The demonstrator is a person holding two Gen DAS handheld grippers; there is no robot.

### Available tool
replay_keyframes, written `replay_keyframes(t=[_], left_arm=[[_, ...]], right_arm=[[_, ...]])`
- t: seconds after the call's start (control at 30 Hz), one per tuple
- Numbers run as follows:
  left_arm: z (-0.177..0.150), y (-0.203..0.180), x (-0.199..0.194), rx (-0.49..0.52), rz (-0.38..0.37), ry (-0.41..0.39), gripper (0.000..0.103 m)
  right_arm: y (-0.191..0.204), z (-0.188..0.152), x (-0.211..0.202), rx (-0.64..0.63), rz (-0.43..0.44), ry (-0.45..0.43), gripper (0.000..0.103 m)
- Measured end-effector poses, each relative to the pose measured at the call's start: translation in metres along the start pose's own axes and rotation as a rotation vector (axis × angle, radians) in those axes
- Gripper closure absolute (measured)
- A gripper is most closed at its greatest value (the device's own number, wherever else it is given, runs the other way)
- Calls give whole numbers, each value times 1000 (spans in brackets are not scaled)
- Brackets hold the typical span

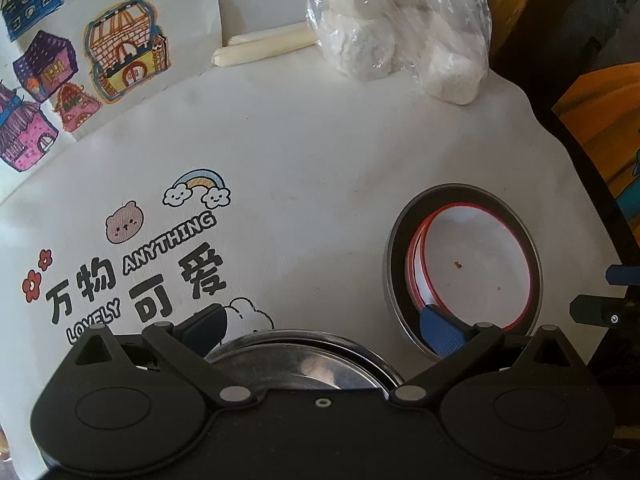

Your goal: Organize plates and bowls

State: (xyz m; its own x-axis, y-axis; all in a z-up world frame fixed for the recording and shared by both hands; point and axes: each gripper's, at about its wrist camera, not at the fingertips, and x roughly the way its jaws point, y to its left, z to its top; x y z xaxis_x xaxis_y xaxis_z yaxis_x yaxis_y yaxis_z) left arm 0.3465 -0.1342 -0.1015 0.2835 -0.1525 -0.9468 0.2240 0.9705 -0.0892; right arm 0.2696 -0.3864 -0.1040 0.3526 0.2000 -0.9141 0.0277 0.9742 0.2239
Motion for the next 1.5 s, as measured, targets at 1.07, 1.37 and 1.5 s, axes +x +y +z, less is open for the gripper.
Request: replay_keyframes(t=[1.07, 1.37, 1.5], left_arm=[[18, -19, 19, 168, 157, 82, 1], [19, -21, 22, 171, 180, 93, 1], [20, -21, 22, 165, 187, 99, 1]], right_arm=[[12, 32, 39, -161, 30, 70, 0], [17, 36, 45, -213, 40, 86, 7], [19, 38, 45, -234, 50, 91, 10]])
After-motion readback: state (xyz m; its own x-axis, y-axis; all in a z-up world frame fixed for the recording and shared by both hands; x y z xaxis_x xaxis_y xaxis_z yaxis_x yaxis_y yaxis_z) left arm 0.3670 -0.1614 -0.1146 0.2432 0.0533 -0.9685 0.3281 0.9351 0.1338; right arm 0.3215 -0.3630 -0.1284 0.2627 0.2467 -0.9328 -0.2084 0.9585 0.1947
